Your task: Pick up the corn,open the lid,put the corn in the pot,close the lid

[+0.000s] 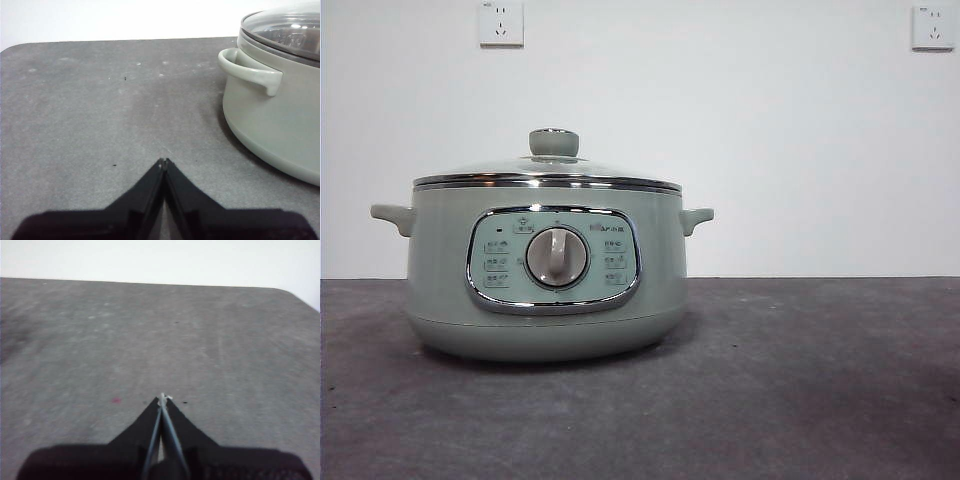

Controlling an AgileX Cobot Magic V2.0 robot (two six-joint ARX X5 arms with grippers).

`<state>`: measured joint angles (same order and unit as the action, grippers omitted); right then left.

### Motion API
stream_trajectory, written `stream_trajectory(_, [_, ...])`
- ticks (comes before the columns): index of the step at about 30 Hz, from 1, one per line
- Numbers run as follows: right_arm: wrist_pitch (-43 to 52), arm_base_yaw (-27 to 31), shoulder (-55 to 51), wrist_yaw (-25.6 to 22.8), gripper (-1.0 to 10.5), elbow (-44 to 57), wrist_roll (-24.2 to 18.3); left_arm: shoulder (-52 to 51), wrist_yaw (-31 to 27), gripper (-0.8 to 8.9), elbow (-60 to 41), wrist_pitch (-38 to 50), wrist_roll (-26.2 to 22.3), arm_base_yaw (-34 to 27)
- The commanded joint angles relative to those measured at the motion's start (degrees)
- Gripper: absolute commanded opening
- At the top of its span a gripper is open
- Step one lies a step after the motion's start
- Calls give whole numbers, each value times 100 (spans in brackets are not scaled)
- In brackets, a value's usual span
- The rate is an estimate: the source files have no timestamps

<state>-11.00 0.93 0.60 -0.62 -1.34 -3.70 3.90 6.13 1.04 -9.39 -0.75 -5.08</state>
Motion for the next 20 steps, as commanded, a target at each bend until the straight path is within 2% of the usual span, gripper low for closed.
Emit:
stream_trajectory(1, [22, 197, -15, -24, -16, 55, 96, 2, 4, -4, -57, 13, 57, 13])
stream_trajectory(20, [44, 251, -15, -131, -16, 55, 111, 24, 4, -4, -55, 7, 57, 13])
